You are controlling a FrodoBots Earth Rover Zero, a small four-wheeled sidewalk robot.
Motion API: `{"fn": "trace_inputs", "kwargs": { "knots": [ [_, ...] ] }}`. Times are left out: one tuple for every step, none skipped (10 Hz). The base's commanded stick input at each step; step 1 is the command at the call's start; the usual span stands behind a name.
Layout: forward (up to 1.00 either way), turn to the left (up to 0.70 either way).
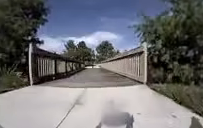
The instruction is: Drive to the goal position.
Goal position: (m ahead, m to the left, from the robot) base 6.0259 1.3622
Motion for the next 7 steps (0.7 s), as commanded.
{"fn": "trace_inputs", "kwargs": {
  "knots": [
    [0.85,0.0],
    [0.85,0.0],
    [0.85,0.0],
    [0.85,0.0],
    [0.85,0.0],
    [0.85,0.0],
    [0.85,0.0]
  ]
}}
